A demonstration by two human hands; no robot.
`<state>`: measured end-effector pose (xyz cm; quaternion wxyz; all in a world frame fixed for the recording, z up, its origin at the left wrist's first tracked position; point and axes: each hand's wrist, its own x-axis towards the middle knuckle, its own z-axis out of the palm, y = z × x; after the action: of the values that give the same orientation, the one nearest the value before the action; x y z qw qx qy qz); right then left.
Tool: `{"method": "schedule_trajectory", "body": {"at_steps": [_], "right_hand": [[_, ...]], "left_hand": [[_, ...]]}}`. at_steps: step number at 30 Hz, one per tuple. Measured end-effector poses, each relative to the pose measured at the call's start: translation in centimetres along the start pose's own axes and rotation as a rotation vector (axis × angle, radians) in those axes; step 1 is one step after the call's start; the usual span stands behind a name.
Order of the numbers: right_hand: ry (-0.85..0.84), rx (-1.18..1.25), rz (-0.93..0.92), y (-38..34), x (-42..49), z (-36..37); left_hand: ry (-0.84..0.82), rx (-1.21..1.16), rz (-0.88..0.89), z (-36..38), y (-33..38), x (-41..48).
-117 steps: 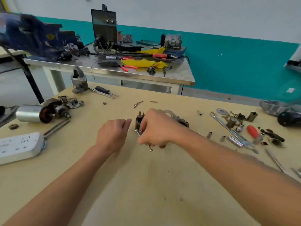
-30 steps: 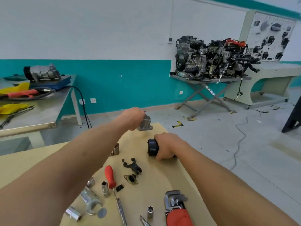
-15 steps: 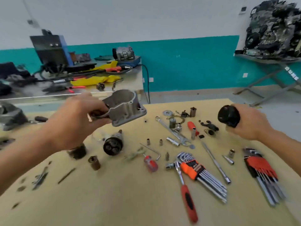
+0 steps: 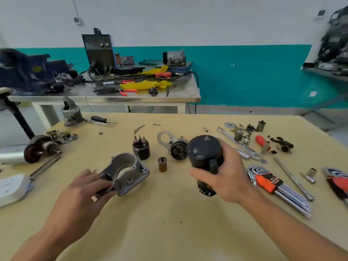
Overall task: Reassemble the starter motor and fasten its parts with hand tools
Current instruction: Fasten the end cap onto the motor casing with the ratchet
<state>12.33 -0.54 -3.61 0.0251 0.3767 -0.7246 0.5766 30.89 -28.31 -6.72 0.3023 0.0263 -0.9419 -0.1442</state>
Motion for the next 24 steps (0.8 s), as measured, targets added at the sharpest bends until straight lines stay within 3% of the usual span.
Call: {"method": "schedule_trajectory", "body": {"at_steps": [8,15,18,20,24], "right_hand": [[-0.074,0.17,0.081,1.3,1.2,4.0],[-0.161,0.231,0.067,1.9,-0.5,3.1],[-0.222,0.222,0.054,1.8,-0.9,3.1],[-0.242,0.235,0.024,1.9,-1.0,3.1],[-0.244,0.279,0.014,2.3,-1.0,3.1]], "left_hand": [[0.007,0.019,0.085,1.9,0.5,-0.9],[-0.115,0.234,-0.012,0.9,3.8,3.8],[0.005,-0.127,0.043,0.0,7.3,7.1],[-0.086,-0.377,0.109,0.8,9.6,8.8],[-0.314,-0.554,0.11,4.6,10.7,9.9]]}}
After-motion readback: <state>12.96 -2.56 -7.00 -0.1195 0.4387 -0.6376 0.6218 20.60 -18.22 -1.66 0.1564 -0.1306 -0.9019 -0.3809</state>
